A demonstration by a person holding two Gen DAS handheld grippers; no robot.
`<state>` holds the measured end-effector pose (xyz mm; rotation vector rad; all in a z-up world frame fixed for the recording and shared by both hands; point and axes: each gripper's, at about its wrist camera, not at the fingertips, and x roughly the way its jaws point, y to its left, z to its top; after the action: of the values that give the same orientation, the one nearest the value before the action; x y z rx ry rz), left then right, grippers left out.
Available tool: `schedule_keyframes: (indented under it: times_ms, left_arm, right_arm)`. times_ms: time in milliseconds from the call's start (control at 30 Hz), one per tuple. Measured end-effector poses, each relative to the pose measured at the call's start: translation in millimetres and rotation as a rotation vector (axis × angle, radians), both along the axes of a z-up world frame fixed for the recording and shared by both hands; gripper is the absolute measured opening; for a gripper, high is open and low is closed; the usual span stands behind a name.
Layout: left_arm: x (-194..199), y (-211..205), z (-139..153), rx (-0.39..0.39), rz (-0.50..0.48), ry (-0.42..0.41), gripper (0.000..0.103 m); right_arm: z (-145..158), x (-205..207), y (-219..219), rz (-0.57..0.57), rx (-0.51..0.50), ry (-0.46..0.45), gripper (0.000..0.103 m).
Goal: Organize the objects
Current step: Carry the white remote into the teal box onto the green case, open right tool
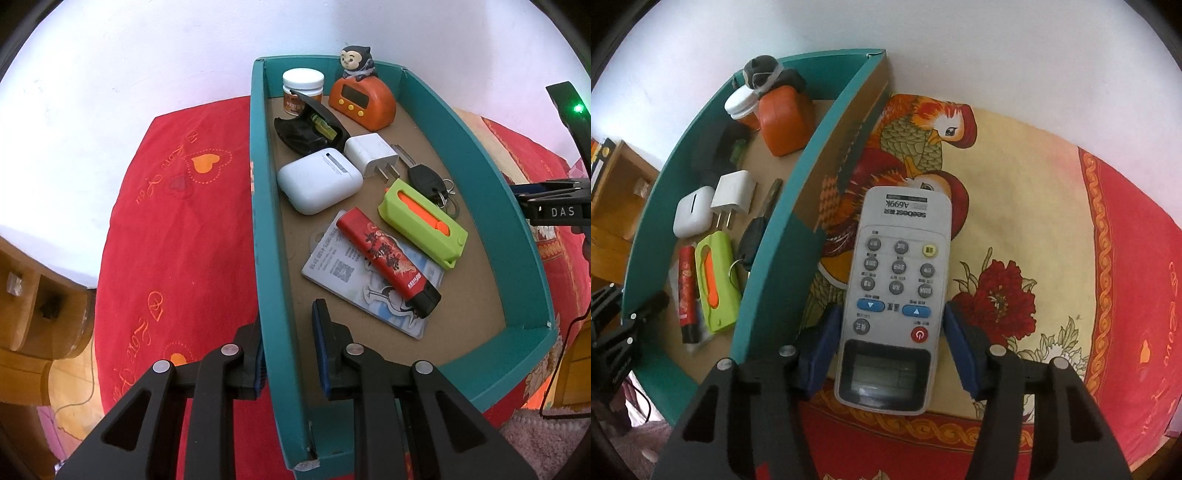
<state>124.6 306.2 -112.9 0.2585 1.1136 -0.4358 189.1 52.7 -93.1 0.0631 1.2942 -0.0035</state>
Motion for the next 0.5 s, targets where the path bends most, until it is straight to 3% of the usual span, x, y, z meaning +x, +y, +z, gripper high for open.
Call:
schedule_keyframes:
  times_ms: [133,333,367,400,433,467,500]
  left_arm:
    - [0,0,0,0.001,-0.004,-0.001,0.021]
    - [0,0,0,0.001,-0.004,-0.002,0.021]
    - [0,0,0,0.001,-0.005,-0.002,0.021]
    - [0,0,0,0.001,-0.004,-0.002,0.021]
    - [-1,0,0,0.0,-0.005,-0.002,0.021]
    - [0,0,0,0.001,-0.004,-0.001,0.021]
    - [0,0,0,0.001,-0.004,0.0,0.021]
  right_arm:
    - [4,-5,-15,-0.064,0.112,-0.015,0.056]
    - [36,-12,-32,-0.117,0.264,-0.093,0.052]
    - [43,-12,-30,-0.119,0.268,-0.106,0.044]
    - [48,-12,-30,-0.124,0.255,-0.119,0.017]
    - [52,-11,-33,-0.13,0.28,-0.125,0.011]
    - [55,-9,-35,-0.146,0.341,-0.13,0.009]
    - [56,-8,-35,-0.147,0.335,-0.127,0.008]
